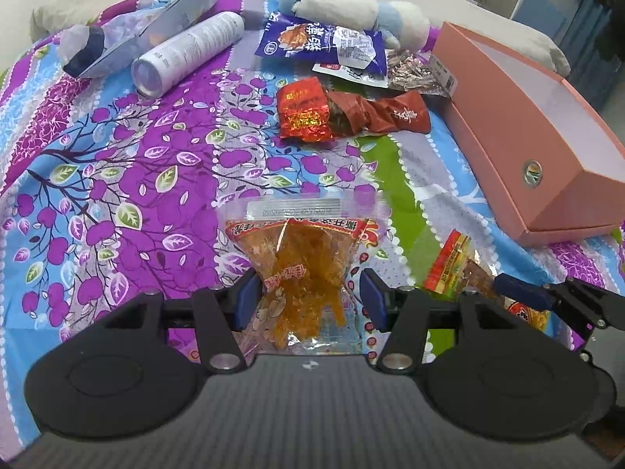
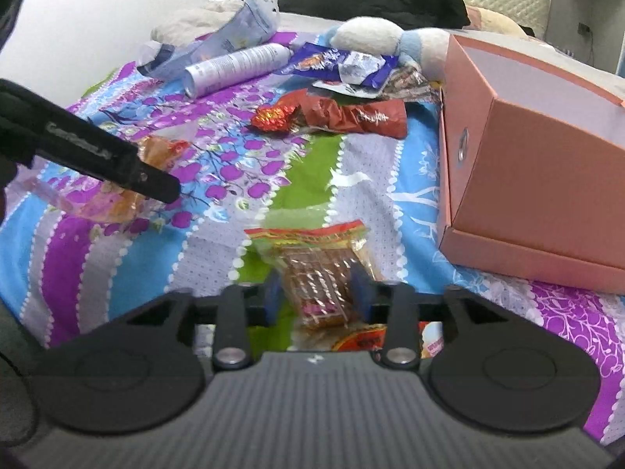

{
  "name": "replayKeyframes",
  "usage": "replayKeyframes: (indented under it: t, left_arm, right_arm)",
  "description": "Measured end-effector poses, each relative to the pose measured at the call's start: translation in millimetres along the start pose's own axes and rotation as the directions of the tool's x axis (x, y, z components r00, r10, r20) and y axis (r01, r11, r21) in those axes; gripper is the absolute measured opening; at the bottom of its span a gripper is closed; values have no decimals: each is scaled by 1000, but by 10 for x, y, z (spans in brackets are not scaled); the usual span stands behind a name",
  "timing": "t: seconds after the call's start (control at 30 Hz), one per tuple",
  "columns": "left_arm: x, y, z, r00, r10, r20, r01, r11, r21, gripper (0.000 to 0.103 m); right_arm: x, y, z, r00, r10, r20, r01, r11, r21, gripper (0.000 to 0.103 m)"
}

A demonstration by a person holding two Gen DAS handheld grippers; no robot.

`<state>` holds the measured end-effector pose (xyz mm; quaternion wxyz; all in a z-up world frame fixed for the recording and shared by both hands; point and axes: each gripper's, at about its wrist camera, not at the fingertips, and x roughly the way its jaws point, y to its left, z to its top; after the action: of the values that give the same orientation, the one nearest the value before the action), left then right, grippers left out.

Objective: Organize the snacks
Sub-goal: 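Carry both held snack packs up and over toward the pink box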

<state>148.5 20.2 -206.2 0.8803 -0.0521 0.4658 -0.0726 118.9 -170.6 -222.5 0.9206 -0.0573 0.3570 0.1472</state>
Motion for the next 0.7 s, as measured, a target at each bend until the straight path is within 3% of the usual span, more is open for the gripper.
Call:
replayKeyframes:
  t: [0.07, 0.13, 0.2, 0.27, 0.37, 0.43, 0.7]
  left_arm:
    - [20, -8, -5, 1000, -3, -4, 3, 1000, 0, 61]
    - [40, -26, -10, 1000, -7, -7, 7, 1000, 0, 61]
    - [55, -41, -15, 1000, -11, -10, 11, 1000, 1, 61]
    - [68, -57, -20, 1000, -14, -13, 14, 1000, 1, 61]
    - [73, -77, -21, 1000, -15, -11, 15, 1000, 3, 61]
    - [67, -85, -15, 1000, -15, -9, 15, 1000, 2, 61]
    - [-75, -142, 59, 1000, -26, 18, 26, 1000, -2, 61]
  right_arm:
    - [44, 28, -23, 1000, -19, 6, 19, 999, -40, 56]
    - [101, 36, -36, 999, -53, 3, 53, 997, -63, 74]
    - [151, -43, -38, 999, -54, -3, 54, 998, -20, 83]
    - [185, -179, -39, 1000, -2, -11, 3, 998, 64, 85]
    - [185, -209, -24, 999, 27, -26, -26, 998, 56, 82]
    - [156, -183, -1, 998, 49, -29, -48, 998, 44, 62]
    - [29, -122, 87, 999, 29, -37, -27, 999, 44, 56]
